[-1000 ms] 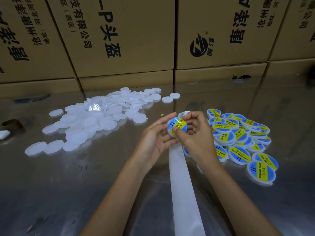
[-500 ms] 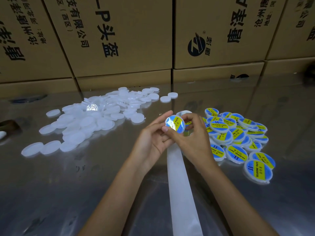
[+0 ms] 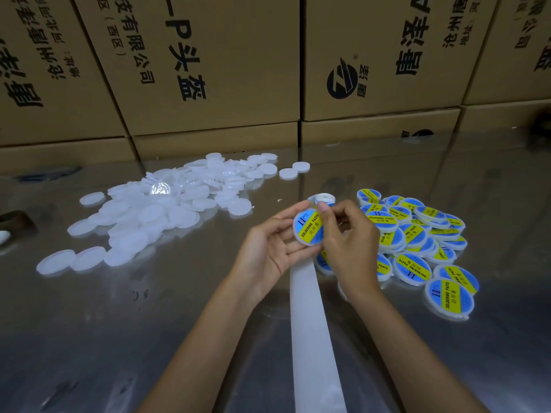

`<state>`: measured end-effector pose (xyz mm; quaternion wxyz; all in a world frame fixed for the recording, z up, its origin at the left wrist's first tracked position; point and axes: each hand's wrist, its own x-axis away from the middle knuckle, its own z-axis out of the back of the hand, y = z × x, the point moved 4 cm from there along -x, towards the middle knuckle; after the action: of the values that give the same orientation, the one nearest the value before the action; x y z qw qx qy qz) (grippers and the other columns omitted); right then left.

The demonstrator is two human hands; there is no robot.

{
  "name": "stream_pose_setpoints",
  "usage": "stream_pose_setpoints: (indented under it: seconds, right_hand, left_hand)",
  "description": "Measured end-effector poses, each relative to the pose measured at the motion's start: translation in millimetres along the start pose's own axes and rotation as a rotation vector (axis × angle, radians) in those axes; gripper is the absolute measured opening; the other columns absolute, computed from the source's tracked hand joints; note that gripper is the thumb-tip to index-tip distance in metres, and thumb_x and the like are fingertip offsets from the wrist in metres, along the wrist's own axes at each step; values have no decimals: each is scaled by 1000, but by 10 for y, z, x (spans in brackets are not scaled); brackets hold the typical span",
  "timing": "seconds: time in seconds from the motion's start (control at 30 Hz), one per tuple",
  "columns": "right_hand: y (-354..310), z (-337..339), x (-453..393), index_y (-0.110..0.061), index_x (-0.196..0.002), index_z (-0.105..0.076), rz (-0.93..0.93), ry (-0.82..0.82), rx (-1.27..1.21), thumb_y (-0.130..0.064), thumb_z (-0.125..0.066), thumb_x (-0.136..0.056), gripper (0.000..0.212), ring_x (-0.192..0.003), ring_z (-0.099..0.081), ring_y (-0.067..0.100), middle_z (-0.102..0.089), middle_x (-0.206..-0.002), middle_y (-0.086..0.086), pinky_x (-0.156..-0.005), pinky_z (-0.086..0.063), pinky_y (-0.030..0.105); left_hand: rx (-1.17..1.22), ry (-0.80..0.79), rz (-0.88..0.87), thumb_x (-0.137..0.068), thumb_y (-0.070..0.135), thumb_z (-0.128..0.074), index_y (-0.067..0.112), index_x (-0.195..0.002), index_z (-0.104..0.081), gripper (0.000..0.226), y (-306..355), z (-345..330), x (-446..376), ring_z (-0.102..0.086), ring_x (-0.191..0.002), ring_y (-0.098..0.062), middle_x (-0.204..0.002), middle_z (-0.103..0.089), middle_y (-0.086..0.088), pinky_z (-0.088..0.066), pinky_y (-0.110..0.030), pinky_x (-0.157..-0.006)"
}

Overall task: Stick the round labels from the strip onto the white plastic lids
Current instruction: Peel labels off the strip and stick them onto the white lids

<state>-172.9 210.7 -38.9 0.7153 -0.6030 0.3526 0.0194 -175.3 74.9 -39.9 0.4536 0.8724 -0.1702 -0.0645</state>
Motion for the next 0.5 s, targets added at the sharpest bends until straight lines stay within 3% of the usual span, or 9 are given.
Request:
stream_pose_setpoints:
  seconds: [0.13,0.27,0.4,0.5]
  right_hand:
    - [21,-53,23,-20,-81,-55,27,-55,149,-54,-78,-73,41,-79,-56,12,-60,-79,-9,-68,-43,20]
    - [21,-30,10,-16,-72,-53,37,-22,120,-48,-74,-81,40,-71,-55,15,-58,-70,-5,-64,-46,29]
    - [15,6,-15,-11,-69,-54,36,-2,86,-33,-66,-94,35,-61,-54,15,-58,-62,-2,-61,-47,40]
    - [4,-41,-1,-18,-81,-62,12,-130,60,-38,-69,-90,23,-74,-60,13,-66,-76,-6,-70,-50,34]
  left_hand:
    - [25,-17,-12,-86,11,-47,10,-118,-71,40,16,-19,13,-69,-110,-34,-122,-70,-20,-59,-43,-91]
    - [1,-13,0,-96,11,-37,7,-119,-71,41,13,-13,14,-69,-110,-36,-122,-69,-21,-59,-44,-90]
    - [-48,36,-2,-96,10,-41,10,-113,-76,39,5,0,21,-71,-105,-35,-119,-71,-18,-62,-42,-82]
    - [23,73,-30,-95,7,-45,7,-122,-68,35,34,44,14,-71,-106,-35,-120,-71,-19,-62,-41,-81]
